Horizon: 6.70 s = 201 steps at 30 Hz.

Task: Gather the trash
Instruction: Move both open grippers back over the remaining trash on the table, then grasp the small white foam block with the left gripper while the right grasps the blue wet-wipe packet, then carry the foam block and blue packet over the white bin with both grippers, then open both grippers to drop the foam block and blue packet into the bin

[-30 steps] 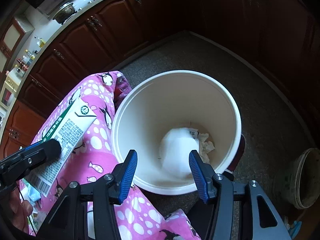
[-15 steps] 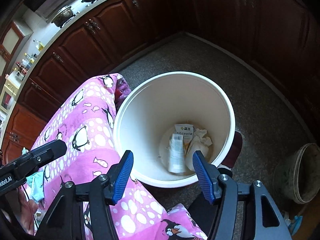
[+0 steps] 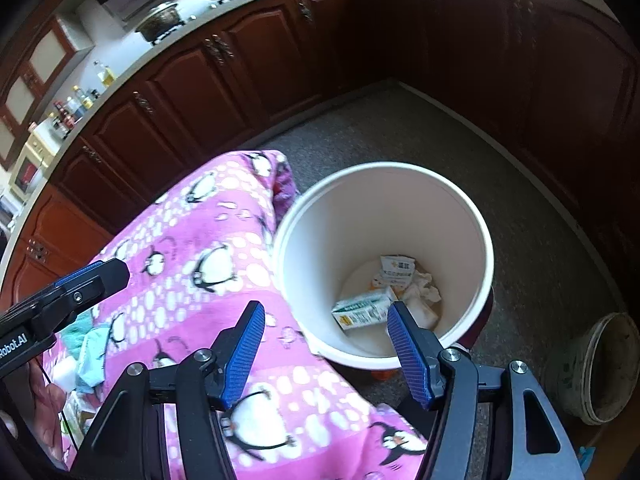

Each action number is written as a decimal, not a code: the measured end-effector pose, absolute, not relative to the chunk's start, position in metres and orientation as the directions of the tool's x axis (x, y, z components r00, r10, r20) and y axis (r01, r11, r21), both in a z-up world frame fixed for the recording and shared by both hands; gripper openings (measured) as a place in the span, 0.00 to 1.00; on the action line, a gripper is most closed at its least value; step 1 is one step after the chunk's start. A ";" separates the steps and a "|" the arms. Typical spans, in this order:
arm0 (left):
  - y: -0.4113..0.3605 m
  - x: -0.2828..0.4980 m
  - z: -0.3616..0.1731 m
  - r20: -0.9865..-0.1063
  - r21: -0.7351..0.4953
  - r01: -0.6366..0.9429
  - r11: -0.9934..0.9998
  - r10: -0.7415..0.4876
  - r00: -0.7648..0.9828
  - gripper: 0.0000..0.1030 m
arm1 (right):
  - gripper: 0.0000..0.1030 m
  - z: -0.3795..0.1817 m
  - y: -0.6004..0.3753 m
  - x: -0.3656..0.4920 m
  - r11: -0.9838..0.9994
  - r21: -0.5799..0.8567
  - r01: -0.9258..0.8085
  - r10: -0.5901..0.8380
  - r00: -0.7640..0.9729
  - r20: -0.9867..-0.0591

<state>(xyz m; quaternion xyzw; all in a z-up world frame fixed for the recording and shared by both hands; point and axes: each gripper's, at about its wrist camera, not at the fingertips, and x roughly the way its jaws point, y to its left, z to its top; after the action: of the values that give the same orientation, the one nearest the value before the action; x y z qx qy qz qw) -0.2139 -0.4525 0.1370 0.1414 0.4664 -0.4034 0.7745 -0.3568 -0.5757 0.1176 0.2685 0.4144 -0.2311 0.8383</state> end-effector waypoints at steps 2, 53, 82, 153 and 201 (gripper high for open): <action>-0.443 -0.214 0.144 -0.830 -0.139 0.753 0.643 -0.491 0.265 0.58 | 0.62 0.126 -0.567 -0.353 0.760 0.258 0.597 -0.165 0.561 -0.811; -0.155 -0.152 0.131 -0.851 -0.171 0.596 0.785 -0.422 0.312 0.67 | 0.73 0.135 -0.340 -0.232 0.960 0.232 0.156 0.109 0.556 -0.824; -0.145 -0.131 0.121 -0.859 -0.152 0.616 0.773 -0.412 0.305 0.24 | 0.43 0.051 -0.316 -0.148 0.886 0.411 0.212 0.297 0.421 -0.857; -0.462 -0.222 0.145 -0.839 -0.160 0.844 0.513 -0.521 0.158 0.24 | 0.31 0.145 -0.579 -0.359 0.782 0.289 0.552 -0.137 0.605 -0.784; -0.503 -0.217 0.096 -0.863 -0.300 0.782 0.546 -0.505 0.021 0.51 | 0.57 0.094 -0.613 -0.359 0.698 0.217 0.682 -0.195 0.473 -0.859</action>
<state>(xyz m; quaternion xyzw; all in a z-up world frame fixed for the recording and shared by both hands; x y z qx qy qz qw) -0.2166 -0.5025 0.0958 0.1312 0.5289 -0.4581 0.7022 -0.3591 -0.6131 0.0944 0.2791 0.4363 -0.2701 0.8116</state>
